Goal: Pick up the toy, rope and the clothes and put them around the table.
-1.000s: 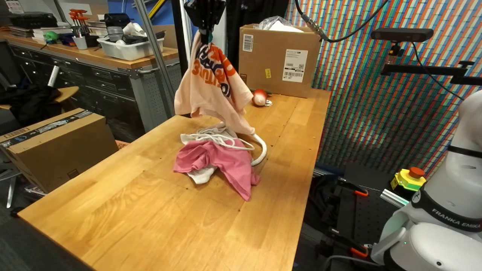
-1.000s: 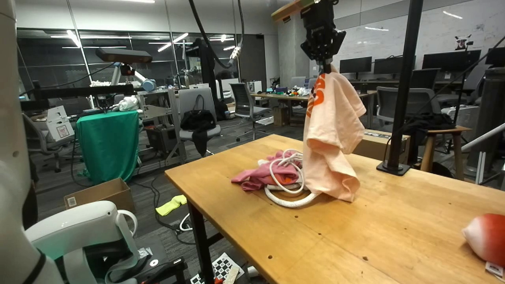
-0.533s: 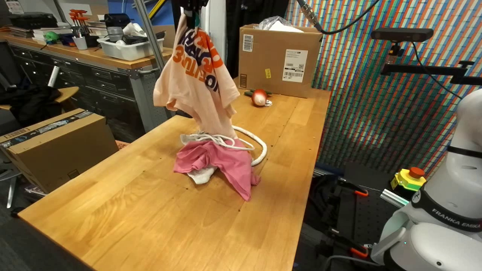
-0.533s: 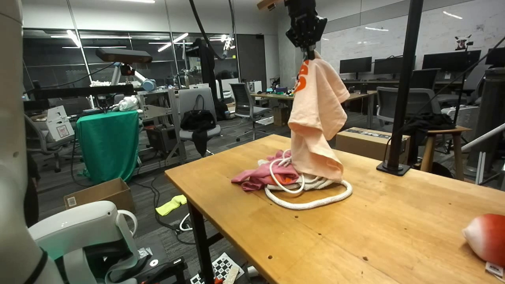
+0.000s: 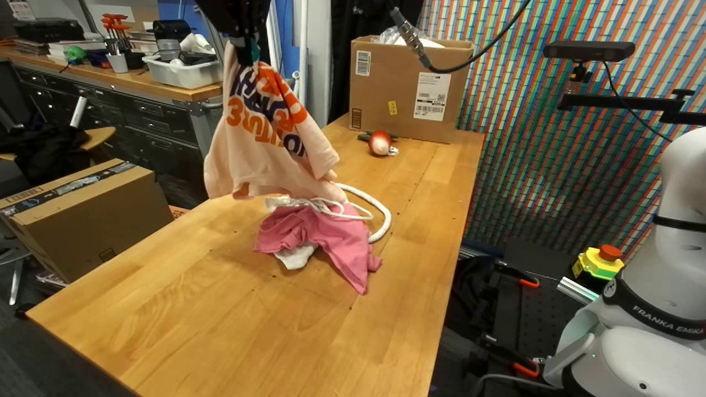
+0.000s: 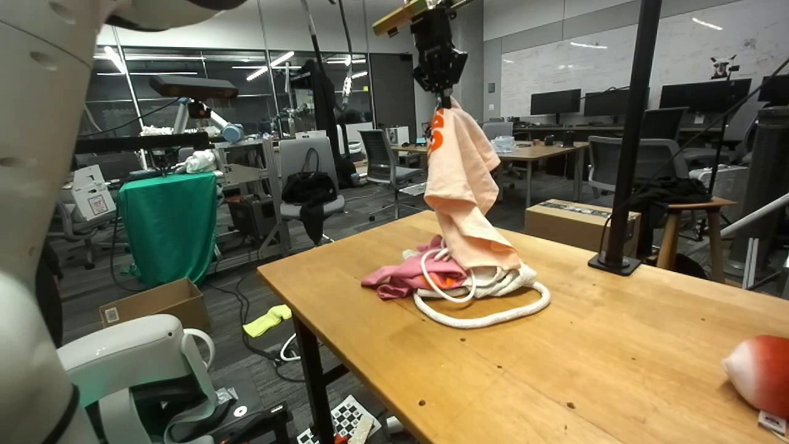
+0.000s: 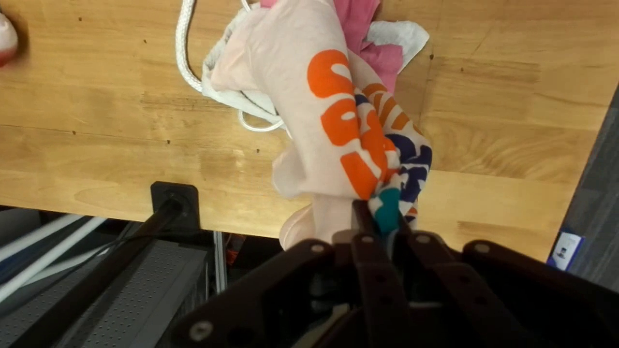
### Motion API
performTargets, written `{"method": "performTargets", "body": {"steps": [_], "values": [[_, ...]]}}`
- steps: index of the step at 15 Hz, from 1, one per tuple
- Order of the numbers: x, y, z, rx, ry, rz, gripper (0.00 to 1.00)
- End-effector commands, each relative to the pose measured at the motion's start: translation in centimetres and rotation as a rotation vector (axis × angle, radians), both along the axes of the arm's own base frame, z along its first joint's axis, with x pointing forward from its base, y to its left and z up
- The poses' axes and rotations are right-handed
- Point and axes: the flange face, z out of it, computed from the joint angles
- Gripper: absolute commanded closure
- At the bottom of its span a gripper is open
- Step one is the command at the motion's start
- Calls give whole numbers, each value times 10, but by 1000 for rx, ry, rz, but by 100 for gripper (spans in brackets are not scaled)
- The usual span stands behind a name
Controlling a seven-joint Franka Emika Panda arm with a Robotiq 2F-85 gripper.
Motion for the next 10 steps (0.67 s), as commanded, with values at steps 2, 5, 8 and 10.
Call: {"method": "performTargets", "body": {"steps": [2, 5, 8, 10], "values": [[4, 65, -6, 26, -7, 99, 92], [7, 97, -16, 89, -27, 146, 92], [16, 118, -22, 197, -57, 153, 92], [26, 129, -31, 280, -82, 124, 92]]}}
